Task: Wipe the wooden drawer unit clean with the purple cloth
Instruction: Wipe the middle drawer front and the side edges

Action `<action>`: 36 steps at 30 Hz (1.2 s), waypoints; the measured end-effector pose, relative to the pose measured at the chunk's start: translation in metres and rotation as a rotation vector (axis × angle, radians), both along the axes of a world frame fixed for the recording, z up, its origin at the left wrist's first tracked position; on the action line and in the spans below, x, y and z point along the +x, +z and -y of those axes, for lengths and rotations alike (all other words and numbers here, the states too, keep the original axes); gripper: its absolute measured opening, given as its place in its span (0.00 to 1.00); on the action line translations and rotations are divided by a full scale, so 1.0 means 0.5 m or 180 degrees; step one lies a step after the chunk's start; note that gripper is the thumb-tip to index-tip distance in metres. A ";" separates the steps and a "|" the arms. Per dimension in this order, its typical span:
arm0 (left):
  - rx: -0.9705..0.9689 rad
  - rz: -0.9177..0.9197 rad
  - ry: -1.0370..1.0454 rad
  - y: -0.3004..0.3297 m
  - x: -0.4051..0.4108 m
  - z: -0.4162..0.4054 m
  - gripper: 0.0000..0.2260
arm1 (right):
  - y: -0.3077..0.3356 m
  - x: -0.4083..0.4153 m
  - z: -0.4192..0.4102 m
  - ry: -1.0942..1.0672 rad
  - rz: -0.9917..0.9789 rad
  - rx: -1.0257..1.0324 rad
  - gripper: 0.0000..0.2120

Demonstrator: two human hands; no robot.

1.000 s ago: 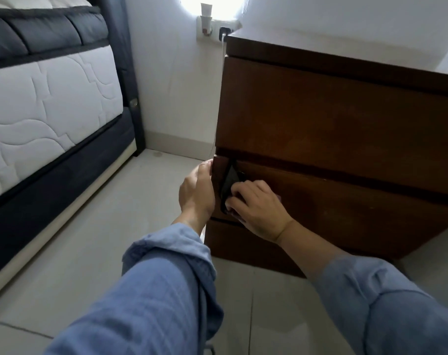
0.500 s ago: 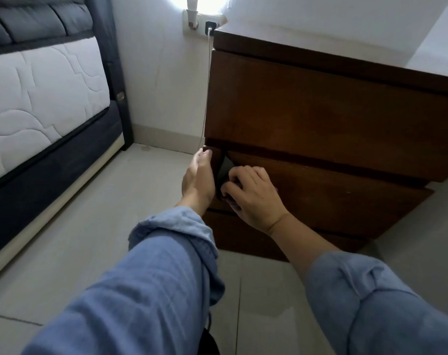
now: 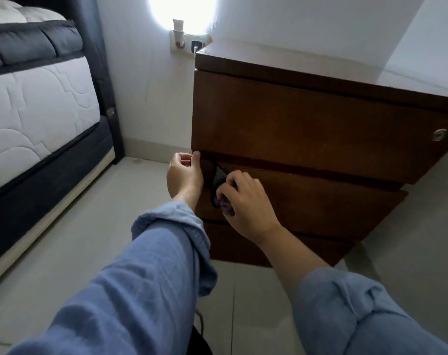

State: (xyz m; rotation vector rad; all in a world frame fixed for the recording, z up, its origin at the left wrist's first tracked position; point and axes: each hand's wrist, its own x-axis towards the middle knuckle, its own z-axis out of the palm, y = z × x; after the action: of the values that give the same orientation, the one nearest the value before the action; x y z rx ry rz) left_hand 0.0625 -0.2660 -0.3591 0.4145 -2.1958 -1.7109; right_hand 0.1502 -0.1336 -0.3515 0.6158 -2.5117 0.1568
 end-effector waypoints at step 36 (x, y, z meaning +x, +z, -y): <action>0.1057 -0.0085 -0.0138 -0.024 0.026 0.019 0.20 | -0.067 -0.068 0.028 -0.0099 -0.0860 -0.0798 0.14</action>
State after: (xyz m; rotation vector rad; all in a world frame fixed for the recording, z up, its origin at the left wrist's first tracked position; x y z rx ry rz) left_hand 0.0757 -0.2754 -0.3713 0.4219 -1.9159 -2.0990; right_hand 0.1161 -0.1475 -0.3852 0.4617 -2.1955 0.3470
